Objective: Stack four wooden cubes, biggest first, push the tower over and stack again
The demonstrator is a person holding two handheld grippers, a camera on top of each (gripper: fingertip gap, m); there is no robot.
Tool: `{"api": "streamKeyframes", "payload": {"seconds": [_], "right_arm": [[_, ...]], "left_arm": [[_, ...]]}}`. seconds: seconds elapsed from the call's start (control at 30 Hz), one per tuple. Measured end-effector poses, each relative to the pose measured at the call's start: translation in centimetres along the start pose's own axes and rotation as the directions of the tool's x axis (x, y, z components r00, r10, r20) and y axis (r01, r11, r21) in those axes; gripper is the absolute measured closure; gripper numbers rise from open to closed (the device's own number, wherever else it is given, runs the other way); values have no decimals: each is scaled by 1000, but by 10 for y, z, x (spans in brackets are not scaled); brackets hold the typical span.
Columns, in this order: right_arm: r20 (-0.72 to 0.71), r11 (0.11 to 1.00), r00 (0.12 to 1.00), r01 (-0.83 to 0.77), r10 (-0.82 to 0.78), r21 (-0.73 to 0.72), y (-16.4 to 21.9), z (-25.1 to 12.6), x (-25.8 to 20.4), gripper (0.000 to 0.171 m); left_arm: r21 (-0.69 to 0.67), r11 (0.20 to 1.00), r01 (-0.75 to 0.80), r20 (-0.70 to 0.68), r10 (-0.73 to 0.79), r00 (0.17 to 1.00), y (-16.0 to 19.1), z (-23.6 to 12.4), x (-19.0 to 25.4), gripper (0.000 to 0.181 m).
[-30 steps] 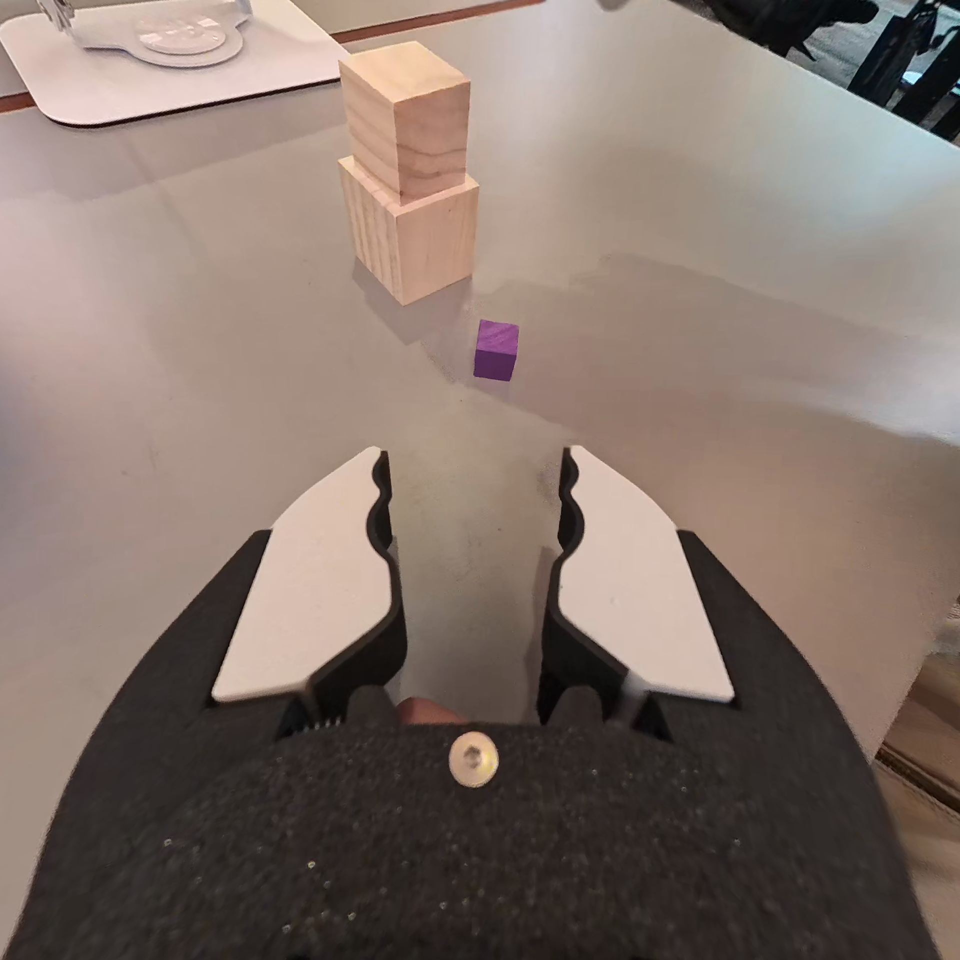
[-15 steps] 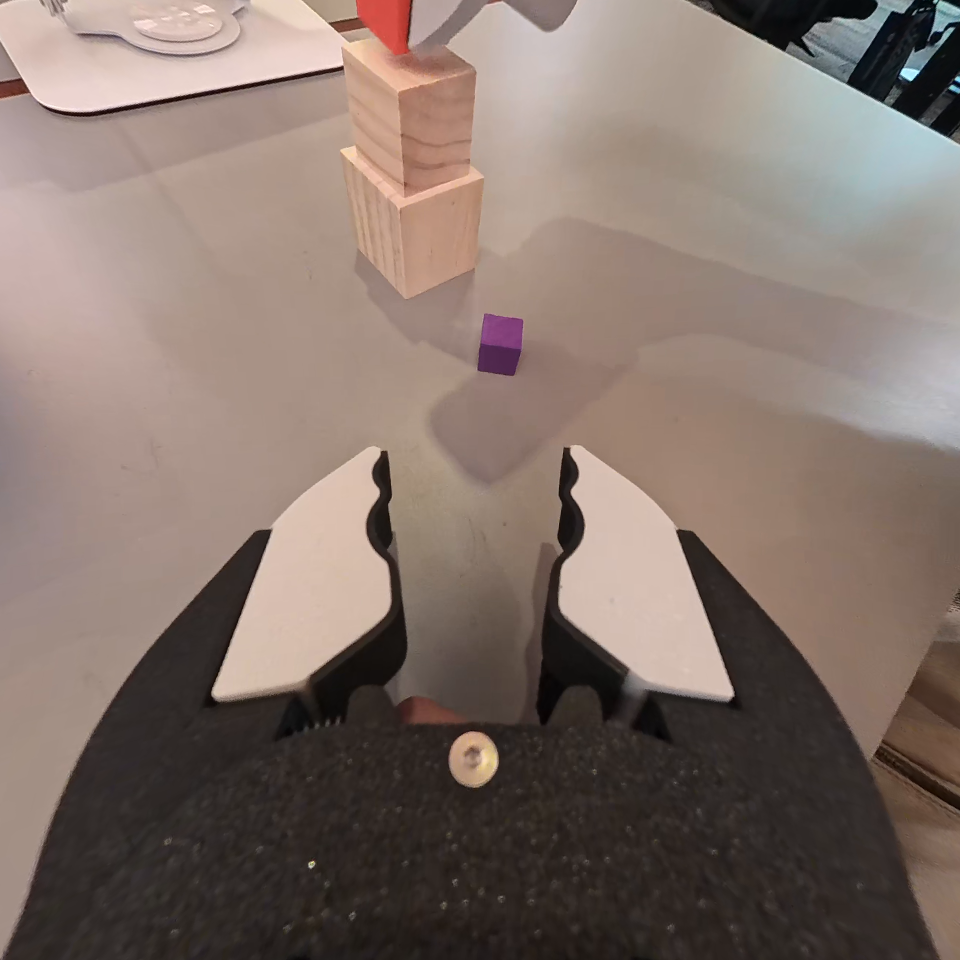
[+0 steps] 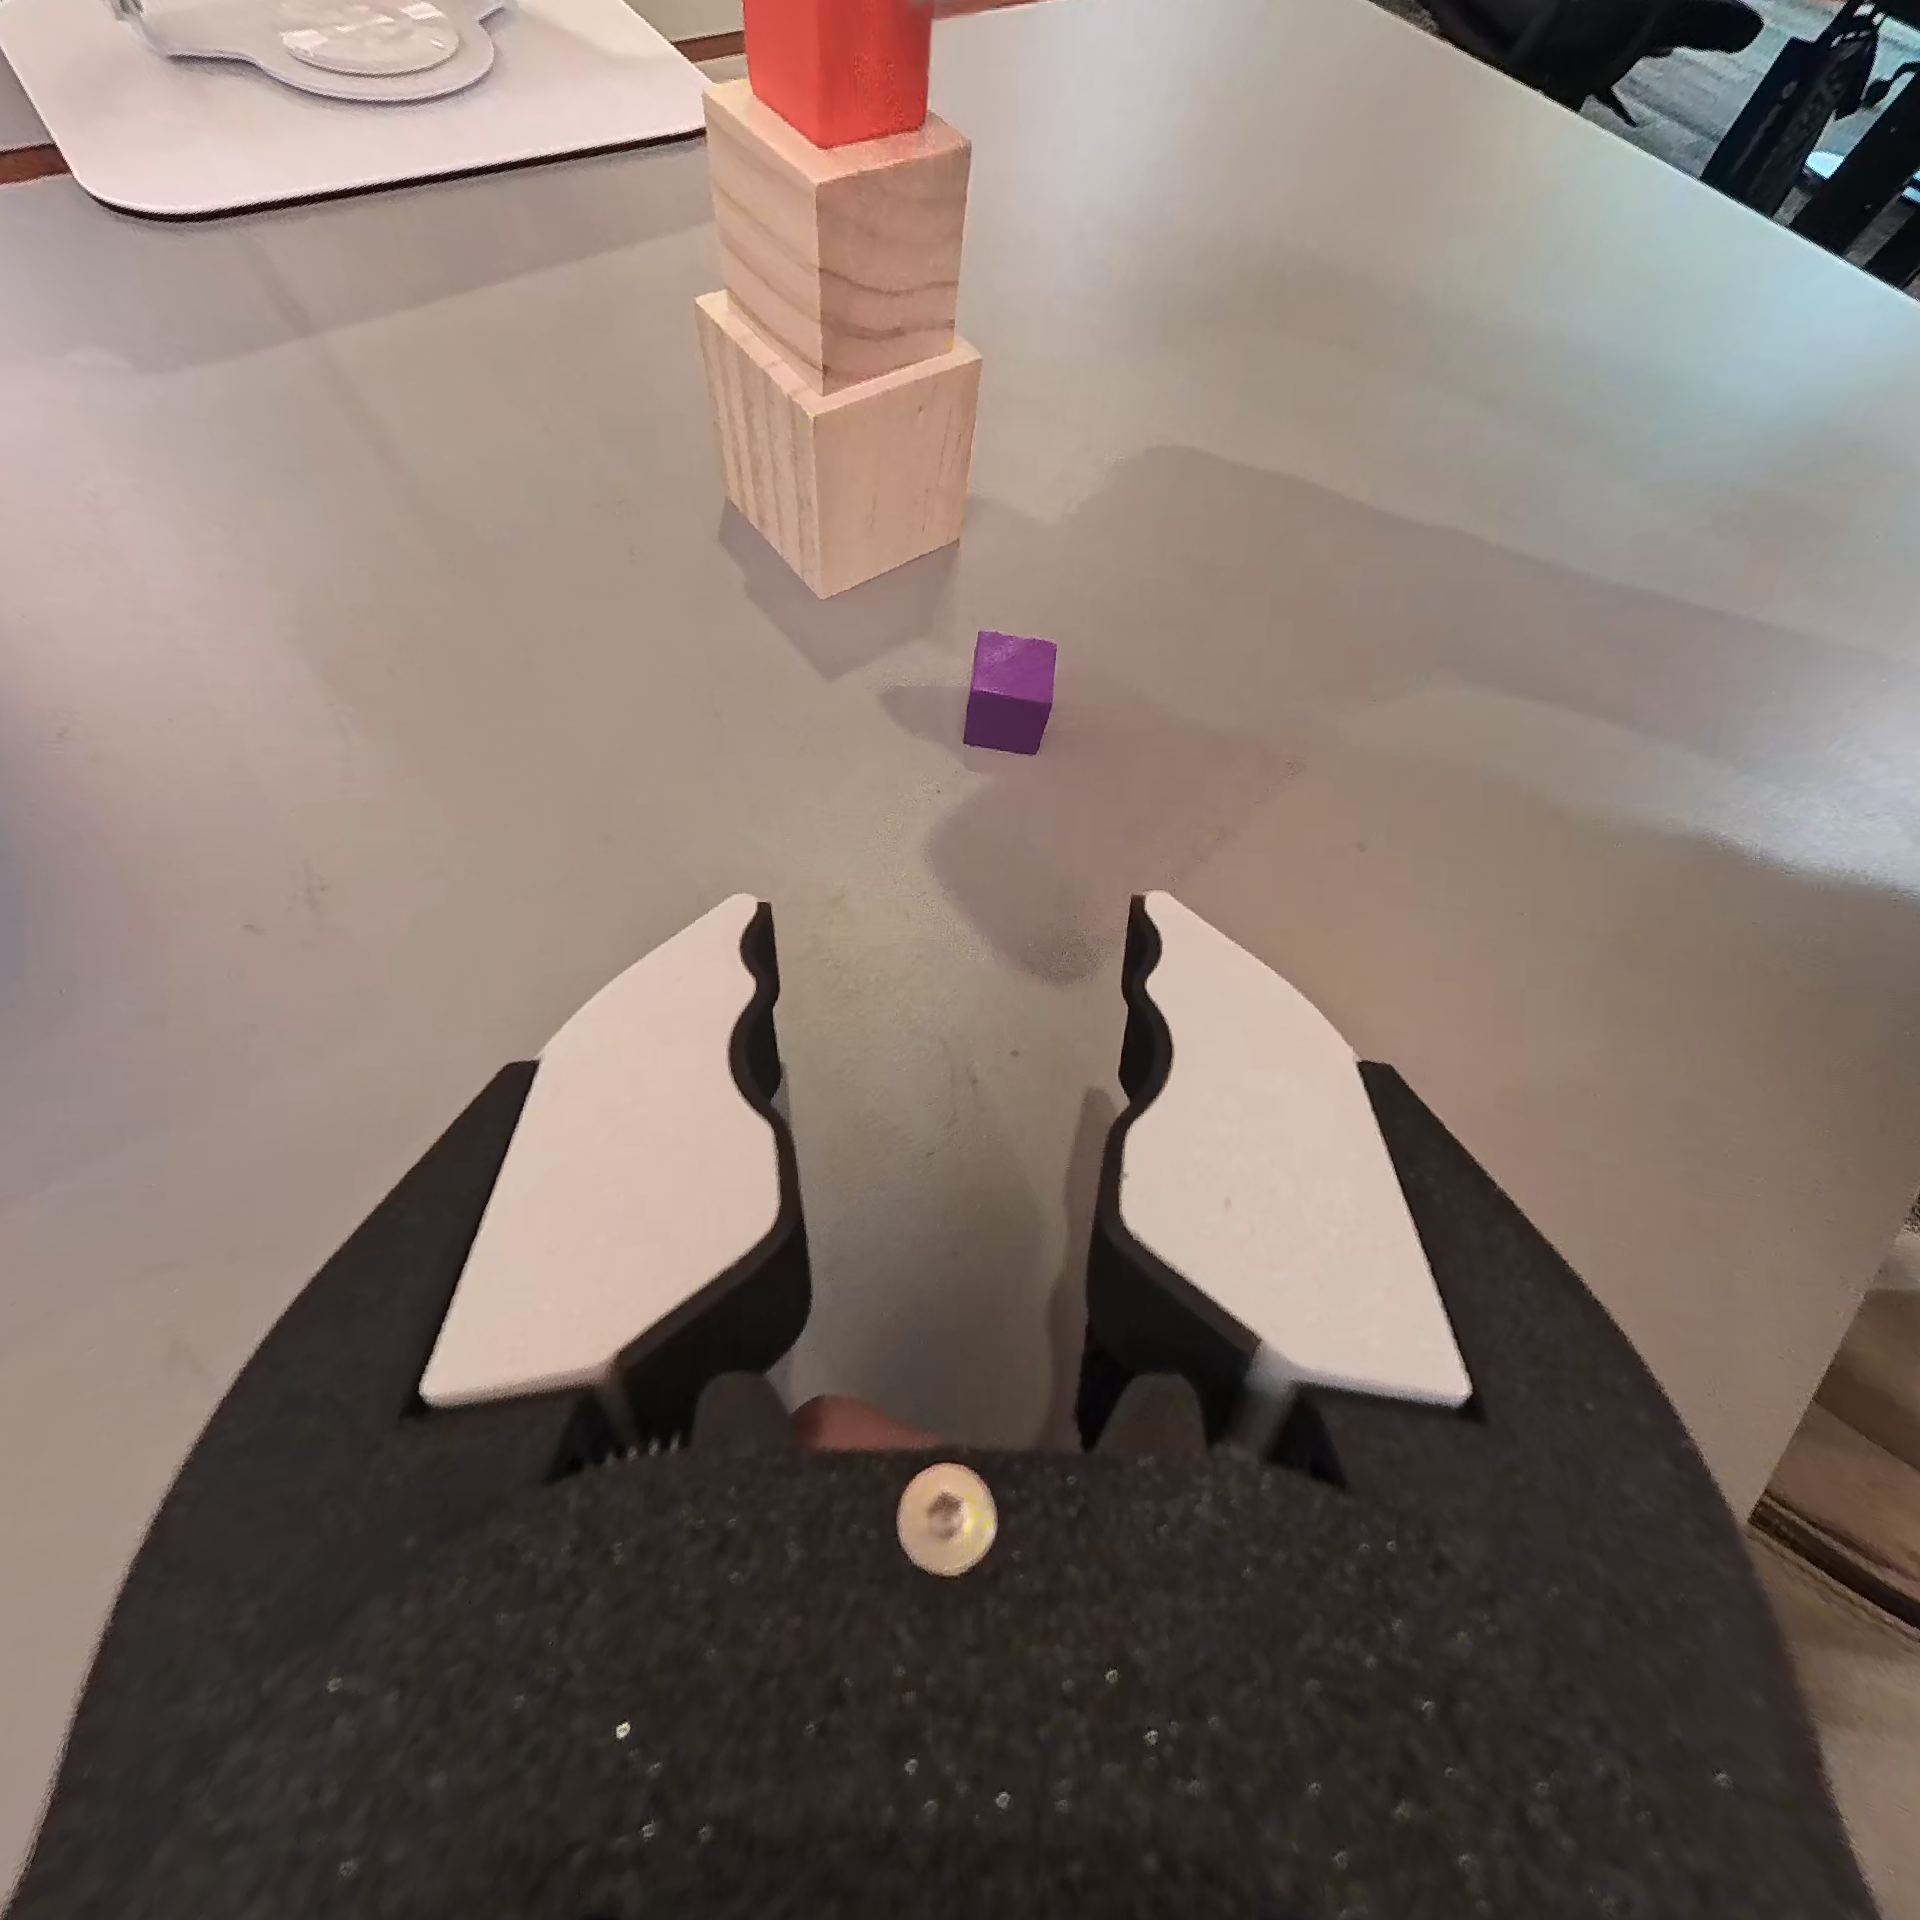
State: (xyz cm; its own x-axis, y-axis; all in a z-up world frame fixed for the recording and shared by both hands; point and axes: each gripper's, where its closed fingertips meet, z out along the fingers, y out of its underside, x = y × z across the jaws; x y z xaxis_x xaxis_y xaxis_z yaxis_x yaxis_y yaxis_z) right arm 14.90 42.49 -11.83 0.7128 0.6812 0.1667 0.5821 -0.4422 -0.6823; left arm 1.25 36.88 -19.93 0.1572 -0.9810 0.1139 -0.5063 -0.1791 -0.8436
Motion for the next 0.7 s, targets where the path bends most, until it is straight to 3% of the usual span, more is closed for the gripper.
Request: {"api": "streamKeyframes", "payload": {"seconds": [0.17,0.3,0.47,0.7], "right_arm": [[-240,964,963,-57,121,260,-10,-63,-14,131],[-360,875,854,-199,376,442,34,-72,-61,133],[-433,788,679,-380,593,483,86,-48,-110,116],[-452,776,640,-417,621,474,96,-47,-118,110]], "left_arm": [[3,1000,-2,6,2,1000,-1,-3,-1,118],[11,1000,-4,13,4,1000,-5,-7,-1,118],[-3,1000,-7,35,7,999,-2,-6,-2,117],[-39,999,-5,47,7,999,5,-2,1,117]]}}
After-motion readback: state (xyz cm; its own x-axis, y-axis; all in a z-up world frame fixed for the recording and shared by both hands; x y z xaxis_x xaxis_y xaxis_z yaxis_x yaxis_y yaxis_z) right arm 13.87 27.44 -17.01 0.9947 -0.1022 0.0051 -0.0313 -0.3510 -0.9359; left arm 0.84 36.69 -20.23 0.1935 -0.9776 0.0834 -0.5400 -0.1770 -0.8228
